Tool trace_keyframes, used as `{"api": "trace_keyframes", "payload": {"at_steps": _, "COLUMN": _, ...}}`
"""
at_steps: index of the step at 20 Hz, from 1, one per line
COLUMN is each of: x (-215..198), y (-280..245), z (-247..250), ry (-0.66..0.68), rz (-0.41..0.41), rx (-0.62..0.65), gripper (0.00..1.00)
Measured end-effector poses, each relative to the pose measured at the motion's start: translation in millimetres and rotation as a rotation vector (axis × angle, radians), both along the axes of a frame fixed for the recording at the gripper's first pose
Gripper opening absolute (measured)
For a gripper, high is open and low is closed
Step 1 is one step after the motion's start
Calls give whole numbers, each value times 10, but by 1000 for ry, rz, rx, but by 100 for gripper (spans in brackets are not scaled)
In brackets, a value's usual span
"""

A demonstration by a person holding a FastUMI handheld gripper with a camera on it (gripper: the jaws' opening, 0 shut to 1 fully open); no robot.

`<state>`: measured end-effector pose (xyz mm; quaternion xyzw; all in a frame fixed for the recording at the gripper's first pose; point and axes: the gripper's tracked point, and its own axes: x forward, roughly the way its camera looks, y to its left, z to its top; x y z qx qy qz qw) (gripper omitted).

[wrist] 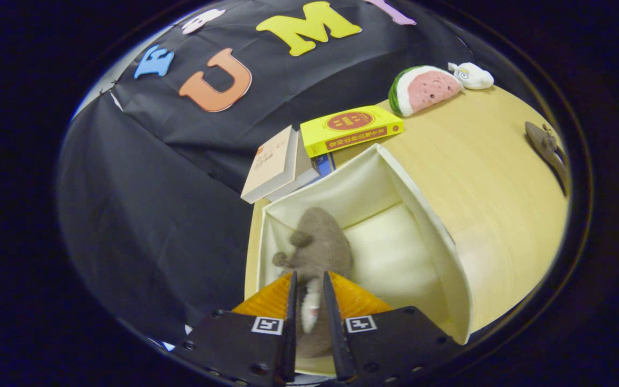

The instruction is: Open the storage box then place both shoes into the box .Put the left shoe in first, then the right shoe, with the right side of both shoes facing outward in a uniform manner.

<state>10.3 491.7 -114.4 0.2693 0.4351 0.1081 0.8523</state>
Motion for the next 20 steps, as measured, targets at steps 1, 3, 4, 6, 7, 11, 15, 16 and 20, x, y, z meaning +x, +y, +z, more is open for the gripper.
{"api": "trace_keyframes", "payload": {"at_steps": 1, "x": -20, "y": 20, "z": 10, "ry": -1, "rz": 10, "rx": -4, "gripper": 42}}
{"api": "trace_keyframes", "payload": {"at_steps": 3, "x": -55, "y": 32, "z": 92, "ry": -26, "rz": 54, "rx": -28, "gripper": 69}}
{"api": "trace_keyframes", "payload": {"at_steps": 4, "x": -57, "y": -1, "z": 148, "ry": -55, "rz": 80, "rx": -54, "gripper": 83}}
{"api": "trace_keyframes", "payload": {"at_steps": 6, "x": -51, "y": -142, "z": 291, "ry": -128, "rz": 121, "rx": -116, "gripper": 94}}
{"api": "trace_keyframes", "payload": {"at_steps": 7, "x": -61, "y": -234, "z": 377, "ry": -166, "rz": 133, "rx": -140, "gripper": 94}}
{"api": "trace_keyframes", "payload": {"at_steps": 11, "x": -68, "y": -646, "z": 794, "ry": -272, "rz": 181, "rx": -211, "gripper": 95}}
{"api": "trace_keyframes", "payload": {"at_steps": 15, "x": -6, "y": -1474, "z": 1144, "ry": -417, "rz": 201, "rx": -384, "gripper": 96}}
{"api": "trace_keyframes", "payload": {"at_steps": 16, "x": -13, "y": -1666, "z": 1197, "ry": -430, "rz": 198, "rx": -403, "gripper": 96}}
{"api": "trace_keyframes", "payload": {"at_steps": 20, "x": -128, "y": -2564, "z": 1372, "ry": -434, "rz": 188, "rx": -419, "gripper": 96}}
